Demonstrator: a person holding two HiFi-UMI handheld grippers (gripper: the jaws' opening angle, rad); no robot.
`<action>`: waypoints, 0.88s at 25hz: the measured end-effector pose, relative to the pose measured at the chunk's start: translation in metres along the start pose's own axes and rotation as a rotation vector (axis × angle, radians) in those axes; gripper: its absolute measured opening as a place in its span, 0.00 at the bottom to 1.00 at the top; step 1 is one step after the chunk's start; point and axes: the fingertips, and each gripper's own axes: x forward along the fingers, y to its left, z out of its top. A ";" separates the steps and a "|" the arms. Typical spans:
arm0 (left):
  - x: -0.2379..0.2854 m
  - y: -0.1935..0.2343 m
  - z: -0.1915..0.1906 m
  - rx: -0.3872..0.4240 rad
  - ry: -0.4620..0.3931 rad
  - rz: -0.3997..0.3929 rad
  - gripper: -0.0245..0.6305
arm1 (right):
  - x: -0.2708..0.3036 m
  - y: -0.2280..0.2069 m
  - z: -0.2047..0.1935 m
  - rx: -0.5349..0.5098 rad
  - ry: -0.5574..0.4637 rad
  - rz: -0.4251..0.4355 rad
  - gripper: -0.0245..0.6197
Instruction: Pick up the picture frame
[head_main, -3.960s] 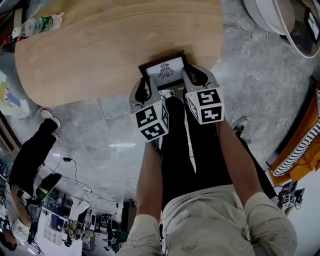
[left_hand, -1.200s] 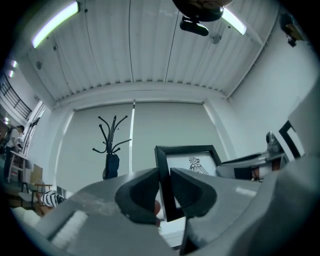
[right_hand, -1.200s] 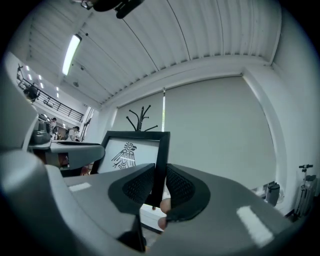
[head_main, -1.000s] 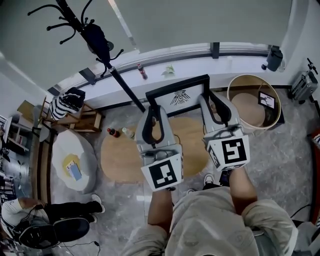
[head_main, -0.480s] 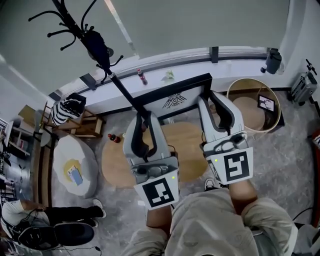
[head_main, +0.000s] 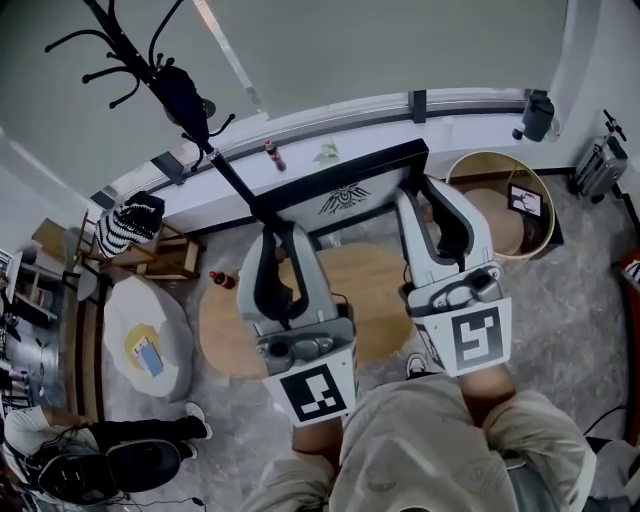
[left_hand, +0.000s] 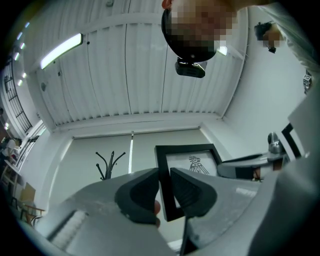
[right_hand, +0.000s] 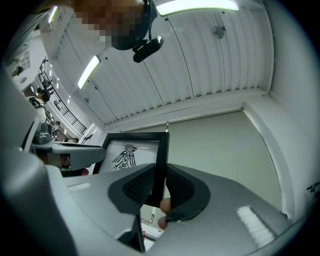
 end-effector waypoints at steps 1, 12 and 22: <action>0.000 -0.001 0.000 -0.001 -0.003 -0.002 0.16 | -0.001 -0.001 0.000 0.001 0.000 -0.001 0.15; 0.002 0.001 -0.003 -0.016 0.005 -0.019 0.16 | 0.000 0.000 0.000 -0.011 0.019 -0.011 0.15; 0.002 0.000 -0.004 -0.015 0.011 -0.023 0.16 | -0.001 -0.001 -0.002 0.001 0.025 -0.014 0.15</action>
